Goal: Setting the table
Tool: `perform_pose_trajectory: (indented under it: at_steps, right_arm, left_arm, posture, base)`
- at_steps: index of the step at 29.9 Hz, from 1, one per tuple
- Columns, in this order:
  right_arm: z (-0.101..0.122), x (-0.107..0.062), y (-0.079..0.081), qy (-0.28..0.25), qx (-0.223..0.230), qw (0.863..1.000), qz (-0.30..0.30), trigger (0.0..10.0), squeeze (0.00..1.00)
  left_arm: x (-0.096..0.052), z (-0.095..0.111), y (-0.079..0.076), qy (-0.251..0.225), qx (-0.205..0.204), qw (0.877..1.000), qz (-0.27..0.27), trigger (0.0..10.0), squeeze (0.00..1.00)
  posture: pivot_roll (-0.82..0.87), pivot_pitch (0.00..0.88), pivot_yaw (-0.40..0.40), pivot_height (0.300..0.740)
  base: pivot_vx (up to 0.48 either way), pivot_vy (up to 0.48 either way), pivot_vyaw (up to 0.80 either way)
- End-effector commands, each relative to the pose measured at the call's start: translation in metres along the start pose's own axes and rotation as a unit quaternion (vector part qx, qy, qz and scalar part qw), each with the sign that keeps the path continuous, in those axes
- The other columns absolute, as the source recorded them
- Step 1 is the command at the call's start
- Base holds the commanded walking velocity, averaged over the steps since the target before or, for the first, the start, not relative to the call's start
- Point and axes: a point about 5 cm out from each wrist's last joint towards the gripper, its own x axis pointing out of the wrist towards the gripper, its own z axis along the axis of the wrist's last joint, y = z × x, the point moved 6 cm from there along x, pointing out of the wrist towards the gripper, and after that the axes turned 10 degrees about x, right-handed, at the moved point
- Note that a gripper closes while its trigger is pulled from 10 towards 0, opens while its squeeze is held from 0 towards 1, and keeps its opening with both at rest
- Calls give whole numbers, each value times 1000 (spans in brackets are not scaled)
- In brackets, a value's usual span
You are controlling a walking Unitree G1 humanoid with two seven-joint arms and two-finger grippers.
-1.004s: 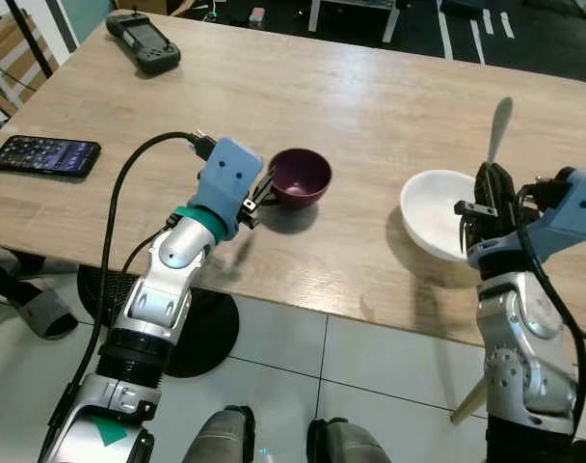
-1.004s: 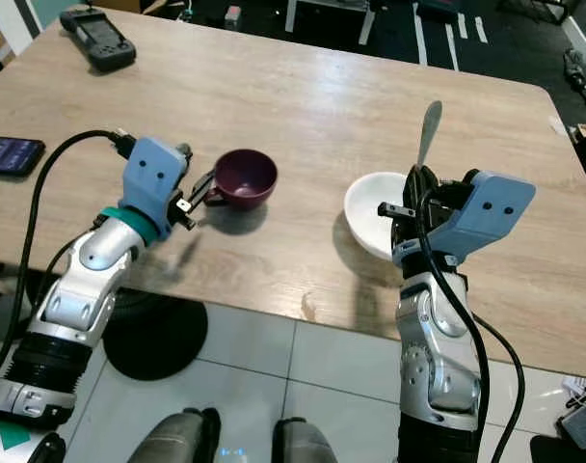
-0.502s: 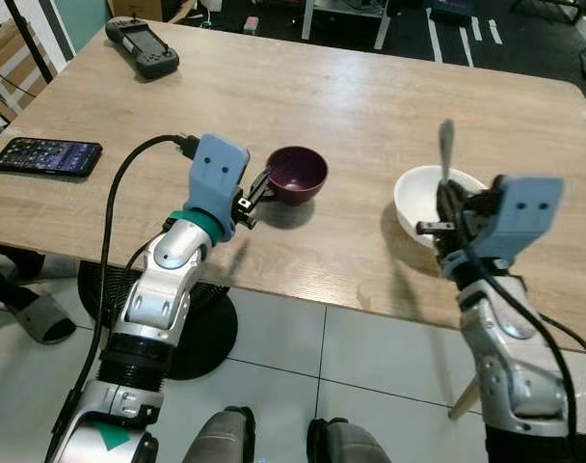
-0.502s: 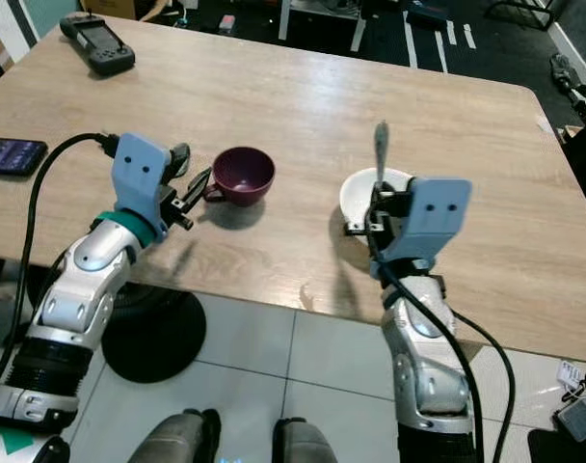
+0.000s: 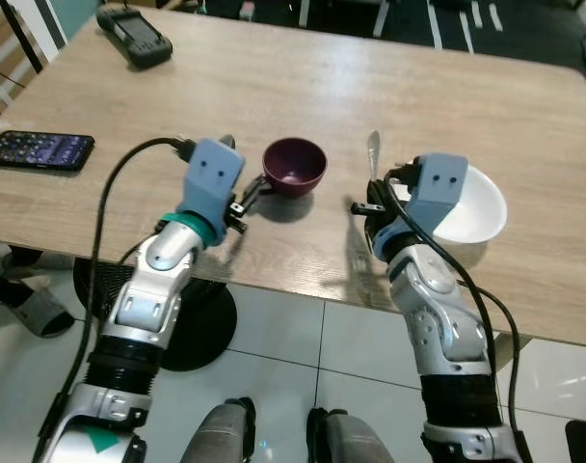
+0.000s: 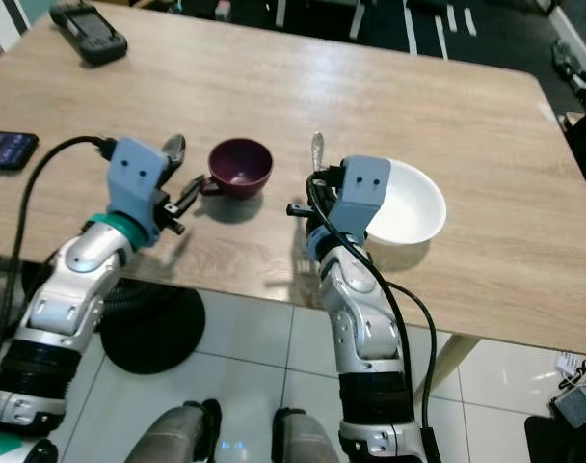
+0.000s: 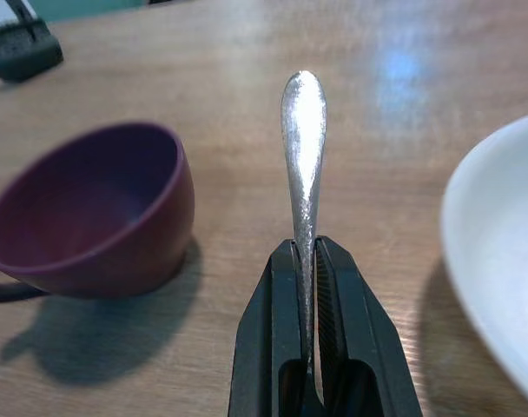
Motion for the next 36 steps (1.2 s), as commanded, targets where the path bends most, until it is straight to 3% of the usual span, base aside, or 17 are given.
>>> perform_pose_trajectory:
  at_steps: [1, 12, 13, 15, 16, 18, 19, 21, 22, 31, 32, 34, 36]
  right_arm:
    - [-5, 5, -10, 2, -5, 1000, -22, 10000, 0]
    - [1, 17, -21, -12, -7, 999, -39, 10000, 0]
    - [1, 18, -23, -11, -4, 999, -43, 10000, 141]
    - [1, 18, -23, -11, -4, 999, -43, 10000, 141]
    - [1, 19, -25, -12, -2, 999, -46, 10000, 506]
    - [1, 19, -25, -12, -2, 999, -46, 10000, 506]
    - [2, 19, -25, -14, 0, 999, -47, 10000, 776]
    - [2, 19, -25, -14, 0, 999, -47, 10000, 776]
    - [6, 17, -26, -20, 3, 999, -47, 10000, 1000]
    - [45, -15, -33, -87, 20, 994, -55, 10000, 1000]
    - [53, -25, -33, -98, 22, 994, -52, 10000, 0]
    - [62, -39, -30, -111, 26, 993, -41, 10000, 0]
    - [65, -43, -29, -114, 27, 992, -35, 10000, 0]
  left_arm:
    - [-6, -2, 0, 8, 5, 1000, -1, 10000, 0]
    - [-19, -6, 9, 23, 13, 1000, 14, 10000, 0]
    - [-22, -7, 11, 26, 14, 999, 17, 10000, 0]
    - [-22, -7, 11, 26, 14, 999, 17, 10000, 0]
    - [-24, -8, 11, 29, 14, 999, 19, 10000, 0]
    - [-24, -8, 11, 29, 14, 999, 19, 10000, 0]
    - [-25, -9, 10, 30, 13, 999, 19, 10000, 0]
    - [-25, -9, 10, 30, 13, 999, 19, 10000, 0]
    - [-23, -8, 8, 30, 11, 999, 16, 10000, 0]
    - [-17, -5, 1, 26, 5, 1000, 8, 10000, 0]
    - [-16, -4, -1, 25, 2, 1000, 4, 10000, 0]
    - [-16, -4, -5, 24, -1, 1000, -2, 10000, 0]
    - [-15, -4, -6, 24, -1, 1000, -4, 10000, 0]
  posture:
    - [142, 191, 11, 740]
    - [193, 222, -8, 740]
    - [193, 222, -8, 740]
    - [193, 222, -8, 740]
    - [193, 224, -12, 740]
    - [193, 224, -12, 740]
    - [188, 221, -11, 740]
    - [188, 221, -11, 740]
    - [176, 214, -8, 740]
    - [144, 193, 3, 740]
    - [131, 184, 8, 740]
    - [125, 178, 12, 740]
    - [125, 178, 12, 740]
  base:
    - [0, 0, 0]
    - [0, 0, 0]
    - [0, 0, 0]
    - [0, 0, 0]
    - [0, 0, 0]
    - [0, 0, 0]
    - [0, 0, 0]
    - [0, 0, 0]
    - [0, 0, 0]
    - [0, 0, 0]
    - [0, 0, 0]
    - [0, 0, 0]
    - [0, 0, 0]
